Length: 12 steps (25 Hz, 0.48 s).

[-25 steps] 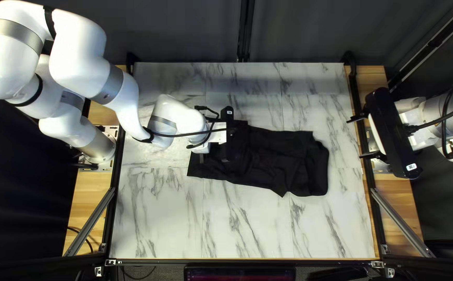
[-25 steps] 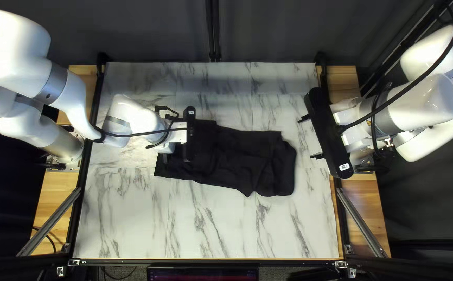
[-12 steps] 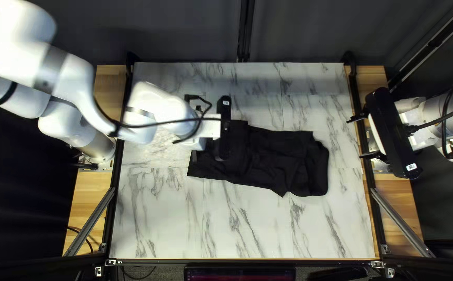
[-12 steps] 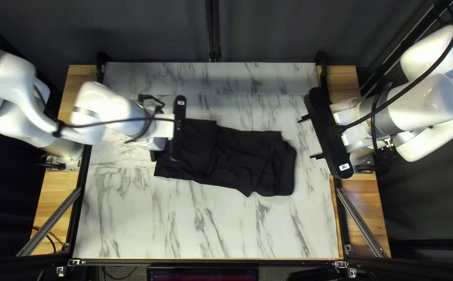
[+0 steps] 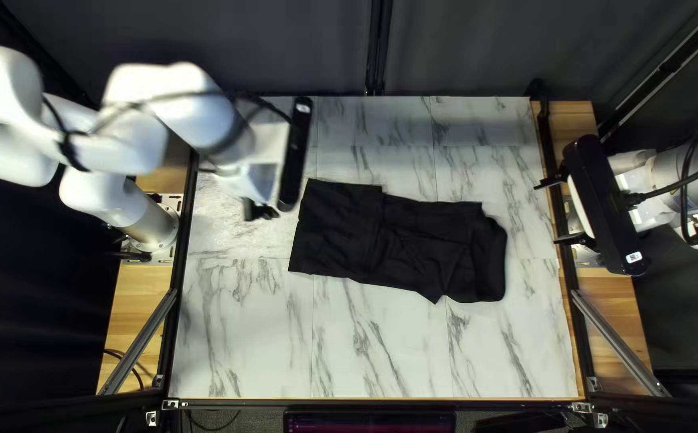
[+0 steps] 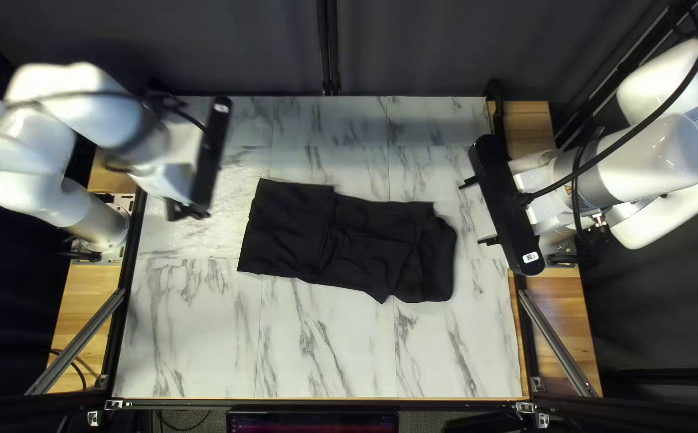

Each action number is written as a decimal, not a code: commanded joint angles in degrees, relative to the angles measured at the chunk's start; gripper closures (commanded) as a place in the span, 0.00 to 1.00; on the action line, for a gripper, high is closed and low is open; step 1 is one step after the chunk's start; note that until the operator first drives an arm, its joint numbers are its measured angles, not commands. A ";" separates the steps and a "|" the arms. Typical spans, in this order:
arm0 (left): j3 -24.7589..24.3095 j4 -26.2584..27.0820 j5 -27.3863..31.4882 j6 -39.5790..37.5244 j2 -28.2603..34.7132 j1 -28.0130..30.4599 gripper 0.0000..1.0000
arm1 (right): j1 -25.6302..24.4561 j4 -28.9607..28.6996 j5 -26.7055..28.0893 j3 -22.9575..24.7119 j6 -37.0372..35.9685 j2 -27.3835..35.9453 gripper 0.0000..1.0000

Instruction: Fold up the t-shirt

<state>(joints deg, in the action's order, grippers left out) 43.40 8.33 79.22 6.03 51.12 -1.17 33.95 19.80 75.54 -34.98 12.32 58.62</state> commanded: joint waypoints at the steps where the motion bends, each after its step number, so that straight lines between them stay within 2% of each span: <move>1: 0.50 2.14 3.29 1.03 3.74 -1.72 0.00 | 0.00 0.00 0.00 0.00 0.00 0.00 0.00; 9: 2.27 3.32 4.59 0.15 4.22 -1.27 0.00 | 0.00 0.00 0.00 0.00 0.00 0.00 0.00; 12: 3.96 1.10 5.58 -3.17 3.84 1.63 0.00 | 0.00 0.00 0.00 0.00 0.00 0.00 0.00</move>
<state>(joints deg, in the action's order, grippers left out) 46.10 11.08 84.02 5.23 55.24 -1.52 33.95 19.80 75.54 -34.98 12.32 58.62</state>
